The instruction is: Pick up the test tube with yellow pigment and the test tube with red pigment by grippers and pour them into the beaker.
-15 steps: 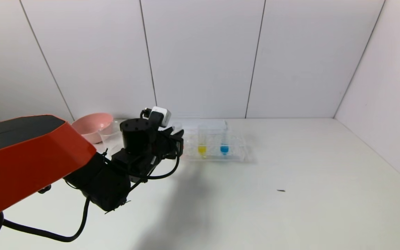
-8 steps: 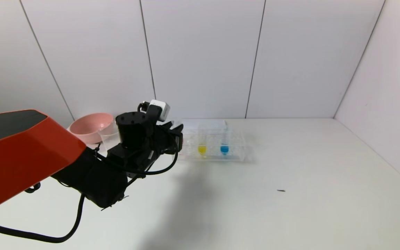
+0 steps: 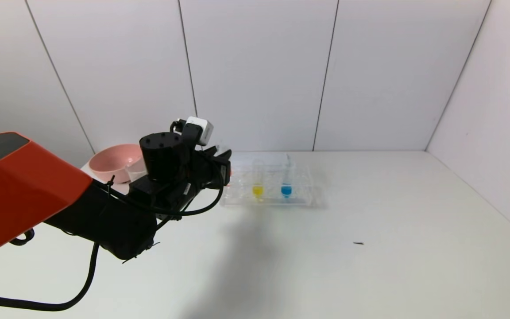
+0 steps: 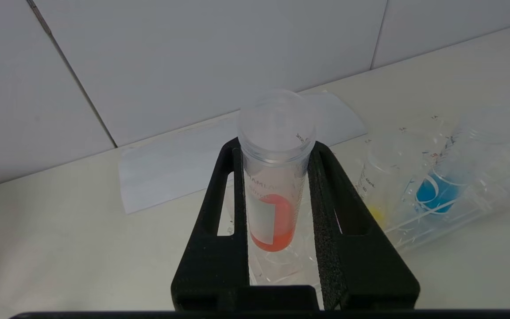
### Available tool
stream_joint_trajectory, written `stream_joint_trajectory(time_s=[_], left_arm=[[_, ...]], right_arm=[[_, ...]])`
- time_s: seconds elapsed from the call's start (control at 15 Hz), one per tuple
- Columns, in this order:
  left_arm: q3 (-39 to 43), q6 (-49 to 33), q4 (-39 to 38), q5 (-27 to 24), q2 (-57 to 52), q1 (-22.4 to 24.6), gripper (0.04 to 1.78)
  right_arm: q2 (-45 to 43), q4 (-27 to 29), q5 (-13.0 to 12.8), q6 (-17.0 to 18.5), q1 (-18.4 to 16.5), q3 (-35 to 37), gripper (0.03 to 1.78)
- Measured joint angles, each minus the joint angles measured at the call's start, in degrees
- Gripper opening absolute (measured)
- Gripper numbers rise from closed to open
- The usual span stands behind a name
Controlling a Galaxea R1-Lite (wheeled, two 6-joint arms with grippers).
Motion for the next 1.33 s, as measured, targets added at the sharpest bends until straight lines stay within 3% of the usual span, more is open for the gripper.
stream_joint_trajectory(time_s=[1.33], left_arm=[[-1.7, 2.1, 15.0, 0.2, -13.8, 1.5, 0.44]], right_arm=[[0.0, 0.0, 0.0, 0.0, 0.0, 0.0, 1.7]])
